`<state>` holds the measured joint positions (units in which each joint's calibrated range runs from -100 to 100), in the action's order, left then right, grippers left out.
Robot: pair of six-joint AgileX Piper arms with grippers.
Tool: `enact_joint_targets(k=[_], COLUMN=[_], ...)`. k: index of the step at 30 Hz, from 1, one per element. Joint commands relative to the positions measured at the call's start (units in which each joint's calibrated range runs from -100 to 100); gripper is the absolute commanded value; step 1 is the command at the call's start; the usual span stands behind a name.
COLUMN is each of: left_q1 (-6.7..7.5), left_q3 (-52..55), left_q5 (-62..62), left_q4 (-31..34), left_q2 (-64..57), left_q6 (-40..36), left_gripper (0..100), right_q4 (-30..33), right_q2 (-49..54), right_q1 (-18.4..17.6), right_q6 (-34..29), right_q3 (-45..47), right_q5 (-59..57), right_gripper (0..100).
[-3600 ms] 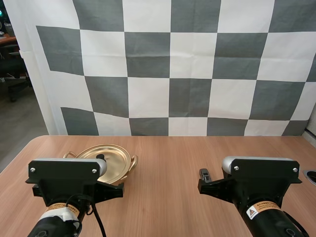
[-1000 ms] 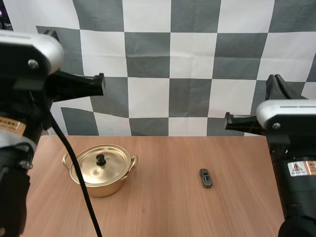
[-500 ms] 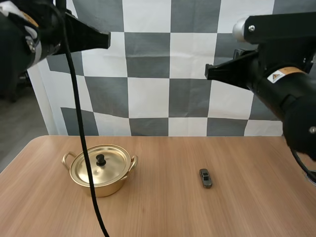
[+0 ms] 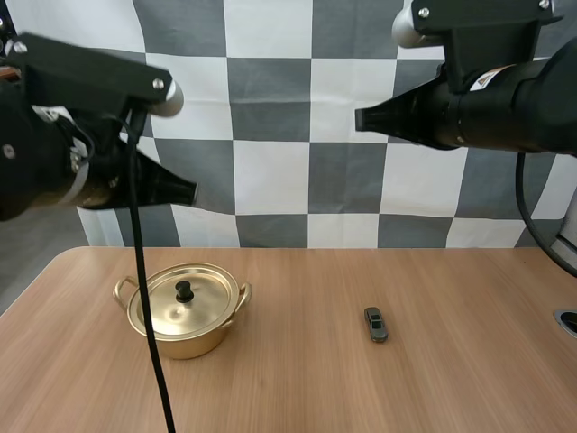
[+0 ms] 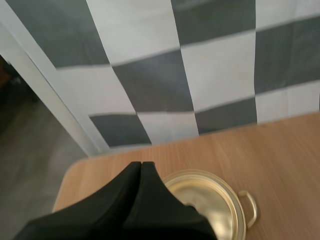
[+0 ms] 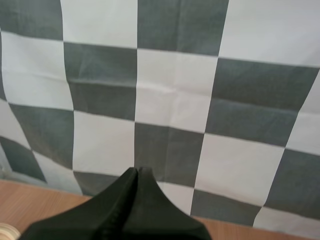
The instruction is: Open the pot, put the car inside, and close it
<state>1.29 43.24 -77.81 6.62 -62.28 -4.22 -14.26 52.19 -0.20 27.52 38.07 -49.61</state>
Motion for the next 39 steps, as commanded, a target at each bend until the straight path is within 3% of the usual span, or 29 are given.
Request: enact_joint_targets(k=[1,6,21,39], left_q1=[0.0,0.0,0.0,0.0], left_q3=[4.29,5.54,5.54,5.54], left_q5=[-22.19,-22.15,0.06,-11.17], left_q4=[-0.16,0.06,0.07,1.05], left_q2=[2.19,7.33,12.77,15.46], left_q6=[0.06,-0.06,0.59,4.33], left_gripper=[0,0,0,3], right_q4=[-0.15,-0.37,-4.29,-7.85], right_q2=[-0.06,-0.06,9.92,11.26], right_q1=[-0.06,-0.06,-0.06,-0.06], right_q6=[0.01,0.01,0.01,0.87], right_q3=[0.01,0.01,0.01,0.01], right_q5=[-50.39,-50.39,-50.39,-50.39], right_gripper=[0,0,0,0])
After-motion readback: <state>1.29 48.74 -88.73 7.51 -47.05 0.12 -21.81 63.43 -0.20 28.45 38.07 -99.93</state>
